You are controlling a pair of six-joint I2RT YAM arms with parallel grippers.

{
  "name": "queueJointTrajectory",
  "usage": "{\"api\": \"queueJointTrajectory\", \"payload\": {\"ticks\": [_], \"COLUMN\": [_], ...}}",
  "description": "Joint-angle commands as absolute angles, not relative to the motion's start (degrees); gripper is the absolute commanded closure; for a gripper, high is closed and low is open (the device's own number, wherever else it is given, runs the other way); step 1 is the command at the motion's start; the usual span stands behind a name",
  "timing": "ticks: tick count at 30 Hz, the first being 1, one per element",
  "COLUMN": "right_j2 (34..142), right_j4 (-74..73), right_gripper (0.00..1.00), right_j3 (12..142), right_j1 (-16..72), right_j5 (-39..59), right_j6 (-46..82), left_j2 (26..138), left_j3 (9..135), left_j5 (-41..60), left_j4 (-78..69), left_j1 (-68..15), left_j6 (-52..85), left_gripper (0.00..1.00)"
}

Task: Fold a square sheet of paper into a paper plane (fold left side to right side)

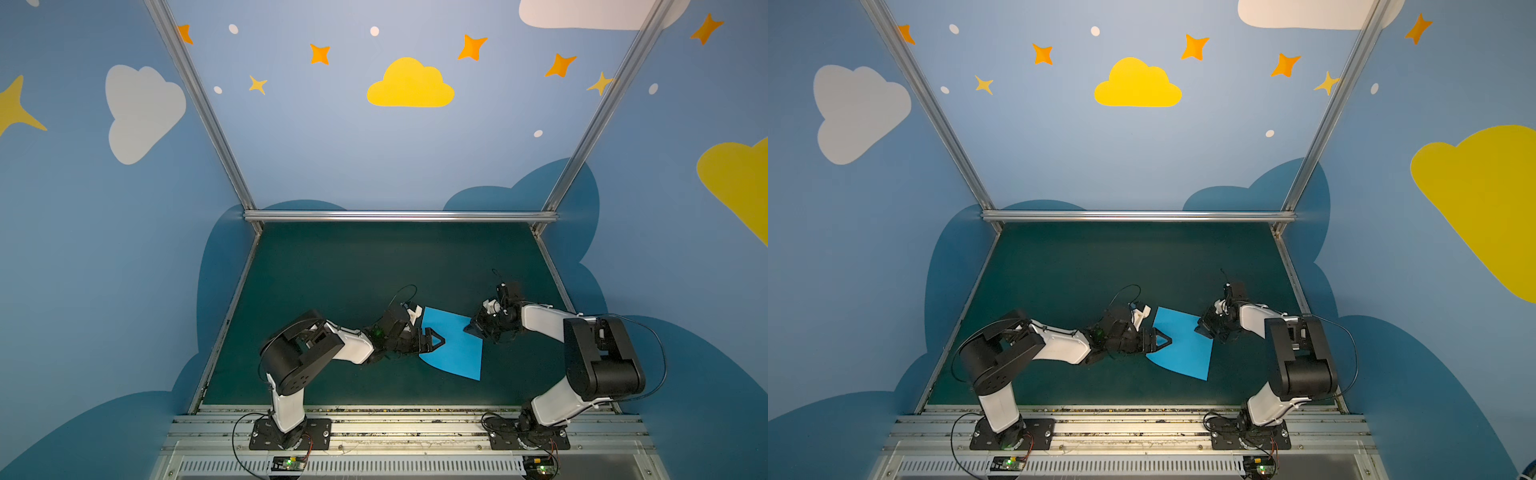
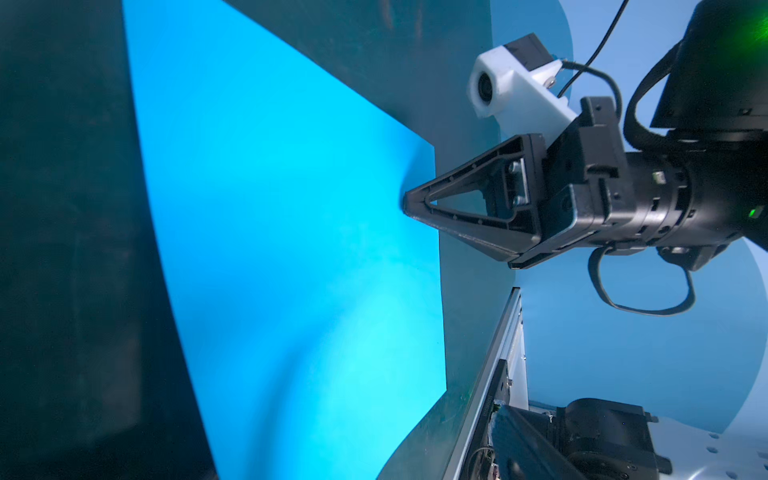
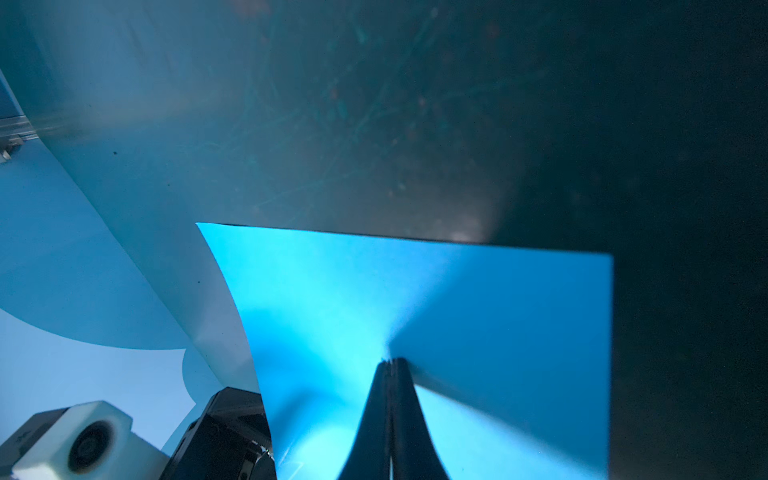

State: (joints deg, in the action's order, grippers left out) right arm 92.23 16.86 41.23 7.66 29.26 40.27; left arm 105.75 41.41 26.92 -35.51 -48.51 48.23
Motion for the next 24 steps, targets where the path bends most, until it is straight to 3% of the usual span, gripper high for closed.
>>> {"api": "queueJointTrajectory", "payload": {"ticks": [1, 6, 8, 10, 13, 19, 24], "right_j2": [94.49, 94.53, 94.48, 93.97, 90.98, 82.84, 79.23], "right_j4": [19.76, 19.52, 19.01, 17.74, 16.02, 18.71, 17.19], "right_gripper": [0.96, 0.94, 0.92, 0.88, 0.76, 0.40, 0.28], "right_j3": [39.02, 39.19, 39.30, 39.56, 39.17, 37.68, 32.95], "right_j1": [8.97, 9.05, 8.97, 8.94, 8.81, 8.40, 8.17], "right_j5": [25.84, 25.92, 26.93, 29.33, 32.37, 32.39, 33.54], "right_j6": [40.44, 40.34, 40.04, 39.60, 39.72, 39.74, 40.91], "left_j2": [110.97, 112.76, 112.98, 112.52, 110.63, 105.31, 102.20], "left_j3": [39.83, 42.64, 43.18, 43.08, 42.32, 38.07, 34.32], "left_j5": [24.00, 27.77, 28.12, 28.34, 28.44, 29.16, 30.79], "left_j4": [-25.97, -23.93, -22.91, -22.27, -21.52, -25.62, -32.18], "left_j1": [-46.09, -43.93, -43.46, -42.88, -41.99, -38.00, -33.93], "left_j6": [46.01, 44.36, 44.18, 44.60, 46.49, 54.89, 64.55], "left_gripper": [0.21, 0.54, 0.63, 0.72, 0.96, 0.96, 0.96]}}
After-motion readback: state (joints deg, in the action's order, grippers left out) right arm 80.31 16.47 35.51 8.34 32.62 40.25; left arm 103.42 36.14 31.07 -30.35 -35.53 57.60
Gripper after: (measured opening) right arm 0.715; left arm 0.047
